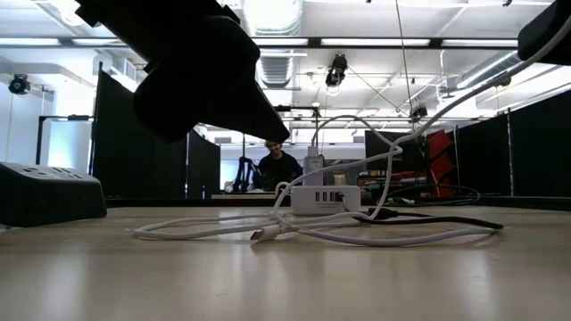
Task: Insert USB
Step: Insert the white charger cable into the bottom black outlet extension
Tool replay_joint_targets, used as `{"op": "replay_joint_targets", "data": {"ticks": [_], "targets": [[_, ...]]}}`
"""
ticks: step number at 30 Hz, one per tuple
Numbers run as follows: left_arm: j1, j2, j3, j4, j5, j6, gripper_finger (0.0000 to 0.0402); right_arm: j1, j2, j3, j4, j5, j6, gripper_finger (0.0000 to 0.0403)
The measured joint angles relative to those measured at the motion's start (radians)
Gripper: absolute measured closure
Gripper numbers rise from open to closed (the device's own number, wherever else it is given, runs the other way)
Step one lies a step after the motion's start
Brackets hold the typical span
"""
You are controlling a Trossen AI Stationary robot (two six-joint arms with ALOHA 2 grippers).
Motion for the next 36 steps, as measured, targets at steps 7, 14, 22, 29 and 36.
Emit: {"op": "replay_joint_targets", "data": {"ticks": [7,14,22,29,36], "targets": [[0.0,0.0,0.0,0.0,0.0,-0.001,0.0283,0.0,0.0,-0.002,0.018,0.003,-0.01,0.0391],[0.0,0.0,0.0,0.0,0.0,-0.003,0.0286,0.0,0.0,-0.003,0.05,0.011,-0.038,0.0391],[0.0,0.0,0.0,0.0,0.001,-0.003,0.0296,0.0,-0.001,-0.015,0.049,0.014,-0.042,0.0391],[0.0,0.0,0.0,0.0,0.001,-0.003,0.0285,0.0,-0.002,-0.016,0.024,0.0,-0.043,0.0391],[0.0,0.001,0.0,0.0,0.001,-0.003,0.0281,0.0,-0.002,-0.018,0.021,0.0,-0.044,0.0391]]}}
